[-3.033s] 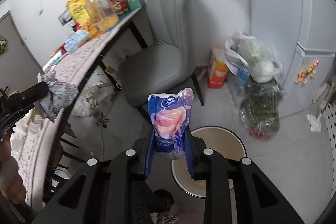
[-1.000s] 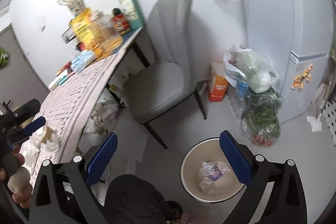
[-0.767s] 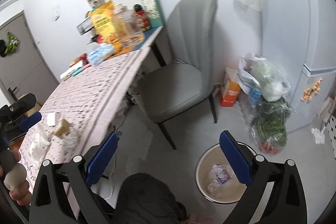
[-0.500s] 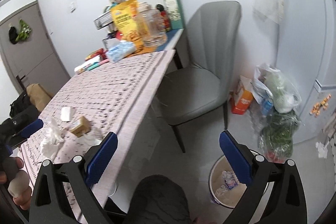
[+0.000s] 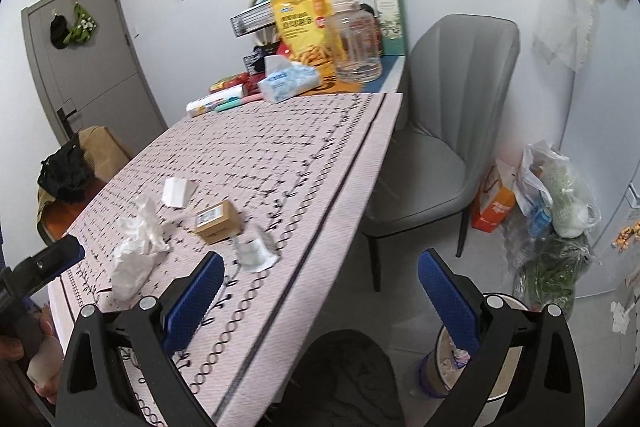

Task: Collect trash
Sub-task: 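Move both tools back over the table toward the remaining trash, then grasp the white tissue with the left gripper while the right grasps clear plastic packaging, then carry the tissue and plastic packaging with both grippers over the beige bin, then open both grippers to drop the tissue and packaging into the bin, then move both tools back over the table toward the carton and box, then grasp the red-and-white paper carton with the left gripper while the right grasps the brown box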

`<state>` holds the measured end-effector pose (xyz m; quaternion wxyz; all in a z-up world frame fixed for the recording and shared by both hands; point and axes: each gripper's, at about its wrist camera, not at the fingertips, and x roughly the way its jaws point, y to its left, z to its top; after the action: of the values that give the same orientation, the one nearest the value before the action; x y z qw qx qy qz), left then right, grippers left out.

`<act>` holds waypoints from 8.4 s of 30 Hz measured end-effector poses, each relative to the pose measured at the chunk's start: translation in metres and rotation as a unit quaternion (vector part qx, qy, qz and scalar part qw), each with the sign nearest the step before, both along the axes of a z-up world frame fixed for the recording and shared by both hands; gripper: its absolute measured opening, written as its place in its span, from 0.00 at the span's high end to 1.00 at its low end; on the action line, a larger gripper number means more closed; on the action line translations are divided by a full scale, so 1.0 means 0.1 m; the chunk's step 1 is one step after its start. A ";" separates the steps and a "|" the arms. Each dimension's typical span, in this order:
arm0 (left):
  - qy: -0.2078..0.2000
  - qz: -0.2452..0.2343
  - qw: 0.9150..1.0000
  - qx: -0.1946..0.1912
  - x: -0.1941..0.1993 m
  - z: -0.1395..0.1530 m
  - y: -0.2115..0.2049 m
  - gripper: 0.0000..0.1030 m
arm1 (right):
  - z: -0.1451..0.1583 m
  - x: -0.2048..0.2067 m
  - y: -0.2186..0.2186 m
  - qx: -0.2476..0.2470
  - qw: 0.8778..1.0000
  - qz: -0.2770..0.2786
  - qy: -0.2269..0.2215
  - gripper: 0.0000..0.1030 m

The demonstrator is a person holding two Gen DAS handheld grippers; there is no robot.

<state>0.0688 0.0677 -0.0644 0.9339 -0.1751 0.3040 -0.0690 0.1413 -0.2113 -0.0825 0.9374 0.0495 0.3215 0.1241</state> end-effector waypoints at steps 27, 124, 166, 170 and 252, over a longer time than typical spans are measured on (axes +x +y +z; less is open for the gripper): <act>0.051 0.026 0.997 0.044 0.35 -0.40 0.01 0.61 | -0.39 0.18 0.34 0.009 0.996 0.069 0.052 0.28; 0.088 -0.225 0.965 0.100 1.41 -0.38 -3.21 0.91 | -1.14 0.26 -2.26 0.051 0.990 -0.105 0.084 0.74; 0.139 -0.218 0.965 0.044 1.67 -0.70 -3.44 0.12 | -1.53 0.17 -2.94 0.089 0.965 -0.214 0.122 0.22; 0.114 -0.188 0.975 0.043 1.62 -0.52 -3.14 0.10 | -1.34 0.22 -2.73 0.104 0.966 -0.212 0.108 0.16; 0.065 0.120 0.990 0.023 -0.04 -0.39 0.49 0.77 | -0.32 0.39 0.84 -0.004 0.995 0.098 0.002 0.15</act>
<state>0.0651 0.1169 -0.1035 0.9174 -0.1932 0.3423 0.0621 0.1804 -0.1277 -0.1147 0.9204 0.0141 0.3269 0.2142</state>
